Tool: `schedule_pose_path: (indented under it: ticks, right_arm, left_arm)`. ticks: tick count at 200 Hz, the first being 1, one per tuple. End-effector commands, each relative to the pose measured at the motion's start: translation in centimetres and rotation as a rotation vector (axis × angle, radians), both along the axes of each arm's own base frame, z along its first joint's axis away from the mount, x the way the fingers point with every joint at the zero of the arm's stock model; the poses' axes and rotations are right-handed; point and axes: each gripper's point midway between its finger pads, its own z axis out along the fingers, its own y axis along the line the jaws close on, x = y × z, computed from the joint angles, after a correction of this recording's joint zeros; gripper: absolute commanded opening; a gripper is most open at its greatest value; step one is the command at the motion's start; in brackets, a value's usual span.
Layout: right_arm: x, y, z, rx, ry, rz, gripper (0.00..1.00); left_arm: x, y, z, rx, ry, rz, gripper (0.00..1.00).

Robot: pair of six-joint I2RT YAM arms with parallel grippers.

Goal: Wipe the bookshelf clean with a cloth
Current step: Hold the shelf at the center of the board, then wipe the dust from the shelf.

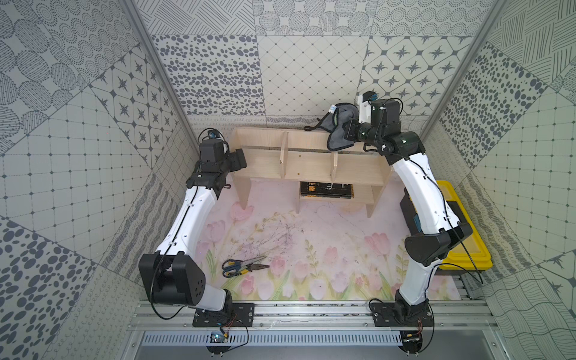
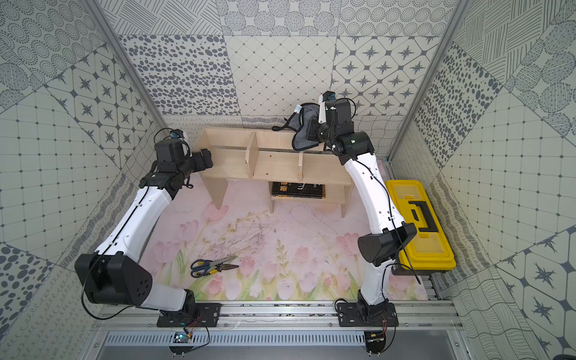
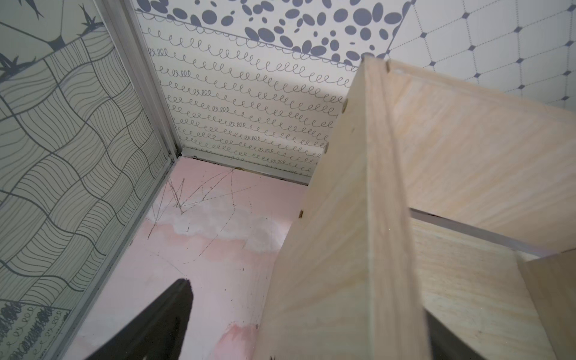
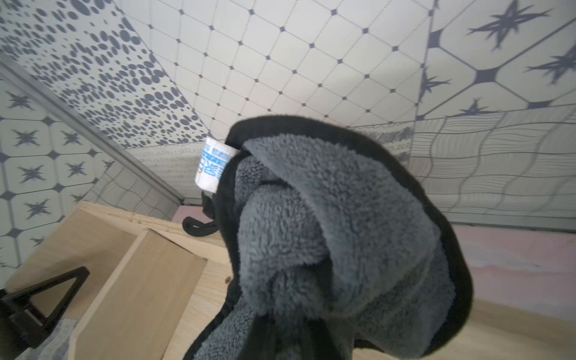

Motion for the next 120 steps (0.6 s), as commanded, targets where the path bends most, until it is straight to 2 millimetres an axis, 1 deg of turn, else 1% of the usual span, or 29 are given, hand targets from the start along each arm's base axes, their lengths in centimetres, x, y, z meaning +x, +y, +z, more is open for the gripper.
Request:
schedule_pose_path:
  ticks: [1, 22, 25, 42, 53, 63, 75, 86, 94, 120]
  right_arm:
    - [-1.0, -6.1, 1.5, -0.136, -0.022, -0.226, 0.0]
    - [-2.0, -9.4, 2.0, -0.194, -0.025, -0.326, 0.0]
    - [-2.1, -9.9, 2.1, -0.198, -0.024, -0.339, 0.0]
    - [-2.1, -12.2, 1.2, -0.202, 0.011, -0.387, 0.0]
    - [-1.9, -13.2, 0.5, -0.197, 0.042, -0.407, 0.0]
    - [-1.8, -13.4, -0.1, -0.187, 0.064, -0.406, 0.0]
    - [-1.5, -12.0, -0.2, -0.163, 0.071, -0.349, 0.0]
    - [-1.1, -9.9, -0.1, -0.149, 0.068, -0.281, 0.0]
    - [-1.0, -8.1, 0.2, -0.155, 0.057, -0.232, 0.0]
    - [-1.0, -1.9, 0.9, -0.177, 0.025, -0.091, 0.0]
  left_arm:
    - [0.8, 0.6, 0.6, 0.016, -0.075, -0.009, 0.76]
    - [0.7, 0.0, 0.2, -0.026, -0.096, -0.031, 0.57]
    - [0.7, -0.2, 0.1, -0.031, -0.098, -0.036, 0.55]
    - [0.6, -0.4, -0.1, -0.051, -0.101, -0.043, 0.4]
    - [0.5, -0.4, -0.1, -0.055, -0.1, -0.039, 0.3]
    - [0.3, -0.4, -0.1, -0.059, -0.103, -0.037, 0.24]
    - [0.1, -0.5, 0.0, -0.063, -0.105, -0.035, 0.17]
    - [-0.1, -0.7, -0.1, -0.066, -0.107, -0.036, 0.06]
    - [-0.3, -1.0, -0.1, -0.063, -0.11, -0.036, 0.0]
    - [-0.8, -1.5, -0.2, -0.024, -0.12, -0.027, 0.0]
